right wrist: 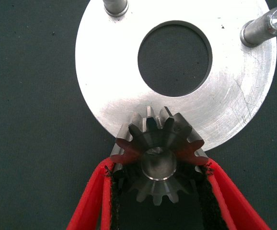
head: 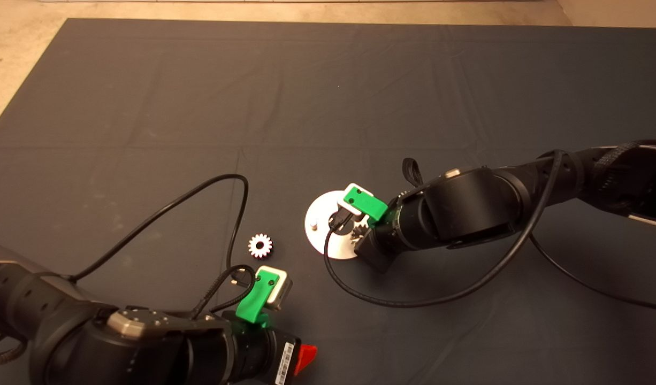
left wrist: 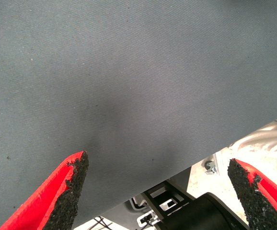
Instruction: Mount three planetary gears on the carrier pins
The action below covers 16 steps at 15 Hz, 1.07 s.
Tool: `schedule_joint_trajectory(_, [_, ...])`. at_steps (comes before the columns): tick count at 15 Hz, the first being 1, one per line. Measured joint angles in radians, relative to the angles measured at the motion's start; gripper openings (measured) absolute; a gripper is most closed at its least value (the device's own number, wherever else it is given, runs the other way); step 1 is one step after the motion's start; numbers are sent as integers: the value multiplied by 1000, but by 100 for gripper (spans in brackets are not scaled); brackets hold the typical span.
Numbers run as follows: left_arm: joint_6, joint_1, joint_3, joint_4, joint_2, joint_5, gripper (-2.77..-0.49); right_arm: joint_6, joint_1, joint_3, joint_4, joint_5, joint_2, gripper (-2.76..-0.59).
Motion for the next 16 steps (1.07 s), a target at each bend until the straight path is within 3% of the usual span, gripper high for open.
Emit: schedule_joint_trajectory(16, [0,0,0,0,-15,0,-119,-26,-9,0,0,0,-1,-247])
